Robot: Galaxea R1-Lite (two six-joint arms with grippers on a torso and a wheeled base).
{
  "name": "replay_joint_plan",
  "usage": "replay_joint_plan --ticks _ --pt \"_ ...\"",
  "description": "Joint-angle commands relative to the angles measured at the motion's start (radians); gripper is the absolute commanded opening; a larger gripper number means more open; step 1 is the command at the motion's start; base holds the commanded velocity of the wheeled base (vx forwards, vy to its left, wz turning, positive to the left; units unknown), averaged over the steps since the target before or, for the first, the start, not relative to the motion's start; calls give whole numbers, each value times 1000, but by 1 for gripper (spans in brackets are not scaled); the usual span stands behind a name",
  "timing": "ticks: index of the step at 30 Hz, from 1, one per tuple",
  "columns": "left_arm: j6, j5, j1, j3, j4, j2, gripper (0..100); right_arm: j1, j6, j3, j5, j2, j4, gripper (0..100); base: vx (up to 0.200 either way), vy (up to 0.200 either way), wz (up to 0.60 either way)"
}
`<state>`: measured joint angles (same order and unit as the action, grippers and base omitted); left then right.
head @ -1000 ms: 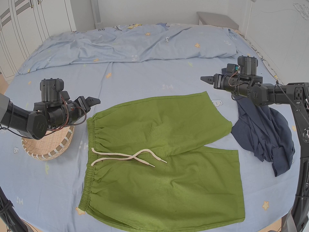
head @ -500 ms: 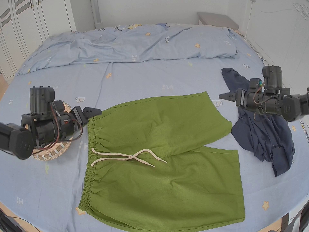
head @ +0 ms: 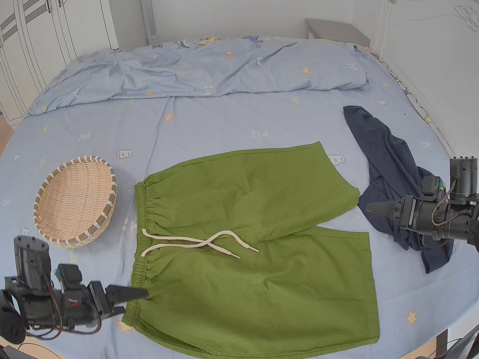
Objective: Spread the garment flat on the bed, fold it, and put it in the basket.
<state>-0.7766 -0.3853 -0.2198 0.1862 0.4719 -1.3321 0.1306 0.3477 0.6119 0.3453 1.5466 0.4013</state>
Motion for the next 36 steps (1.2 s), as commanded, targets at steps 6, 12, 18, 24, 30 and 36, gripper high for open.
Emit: replay_joint_plan --ticks 6,12,18,24,30,36 --pt "57 -52 40 -165 2 41 100 -3 14 -106 15 -137 34 100 0 0 0" --pt "82 -50 83 -146 44 -168 100 -2 13 -110 15 -134 34 100 0 0 0" --pt "122 -50 89 -180 140 -272 100 -6 11 -120 14 -126 42 100 0 0 0" --pt "115 -49 92 -172 178 -285 100 -5 13 -118 15 -128 44 100 0 0 0" --pt "112 -41 103 -179 301 -368 100 -5 14 -118 15 -126 44 100 0 0 0" --pt "106 -41 103 -183 353 -383 0 -6 14 -118 15 -126 44 100 0 0 0"
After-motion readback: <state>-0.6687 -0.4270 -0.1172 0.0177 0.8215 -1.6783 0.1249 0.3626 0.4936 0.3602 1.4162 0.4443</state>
